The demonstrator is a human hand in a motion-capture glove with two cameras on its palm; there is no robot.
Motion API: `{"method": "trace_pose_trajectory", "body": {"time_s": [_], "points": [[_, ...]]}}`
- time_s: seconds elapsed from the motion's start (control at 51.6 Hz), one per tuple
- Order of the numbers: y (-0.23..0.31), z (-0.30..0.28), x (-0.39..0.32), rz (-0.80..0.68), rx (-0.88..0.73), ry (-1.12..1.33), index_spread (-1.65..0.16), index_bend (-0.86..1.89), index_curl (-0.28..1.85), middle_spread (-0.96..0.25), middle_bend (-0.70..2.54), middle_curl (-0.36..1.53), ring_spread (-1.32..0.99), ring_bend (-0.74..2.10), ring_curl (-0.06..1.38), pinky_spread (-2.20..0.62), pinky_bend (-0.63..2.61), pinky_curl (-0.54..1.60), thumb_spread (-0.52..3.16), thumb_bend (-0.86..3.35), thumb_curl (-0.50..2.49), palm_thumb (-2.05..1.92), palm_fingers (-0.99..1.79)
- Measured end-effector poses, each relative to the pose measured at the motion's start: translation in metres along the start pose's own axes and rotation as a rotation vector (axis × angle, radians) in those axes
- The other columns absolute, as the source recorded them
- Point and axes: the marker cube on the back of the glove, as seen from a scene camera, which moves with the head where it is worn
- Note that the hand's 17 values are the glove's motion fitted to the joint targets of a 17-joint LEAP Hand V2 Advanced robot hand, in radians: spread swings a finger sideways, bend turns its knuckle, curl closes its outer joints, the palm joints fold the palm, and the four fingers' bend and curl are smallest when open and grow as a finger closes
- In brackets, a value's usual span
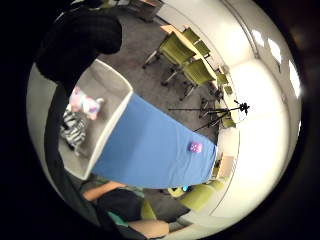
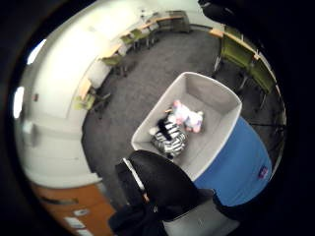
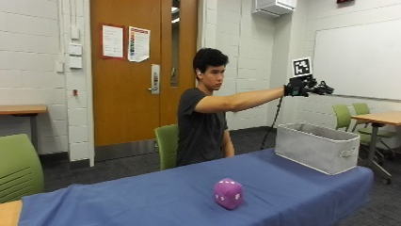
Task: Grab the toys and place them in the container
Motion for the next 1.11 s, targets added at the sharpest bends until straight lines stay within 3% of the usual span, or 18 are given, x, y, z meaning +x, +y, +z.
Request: {"method": "trace_pose_trajectory", "body": {"time_s": [0.136,0.252,0.485,0.757,1.106], "points": [[0.029,-0.01,0.048,0.038,-0.013,-0.118,-0.3,0.14,0.44,-0.08,0.37,0.44,-0.14,0.6,0.32,-0.04,1.07,0.39,0.92,-0.13,0.41,-0.17,-0.06],[0.055,-0.008,0.115,0.148,-0.033,-0.04,-0.3,0.15,0.42,-0.08,0.36,0.44,-0.15,0.59,0.31,-0.03,1.04,0.37,0.92,-0.12,0.35,-0.16,-0.03],[0.141,0.019,0.309,0.366,-0.037,-0.068,-0.32,0.16,0.39,-0.08,0.37,0.43,-0.17,0.56,0.3,-0.01,1.0,0.35,0.92,-0.12,0.26,-0.16,-0.01],[0.194,0.121,0.419,0.522,-0.128,-0.107,-0.34,0.18,0.39,-0.09,0.37,0.43,-0.19,0.52,0.29,-0.01,0.96,0.34,0.92,-0.11,0.2,-0.15,0.01],[0.239,0.271,0.462,0.635,-0.287,-0.167,-0.36,0.16,0.38,-0.09,0.19,0.38,-0.16,0.4,0.26,-0.01,0.99,0.35,0.95,-0.1,0.17,-0.14,-0.08]]}}
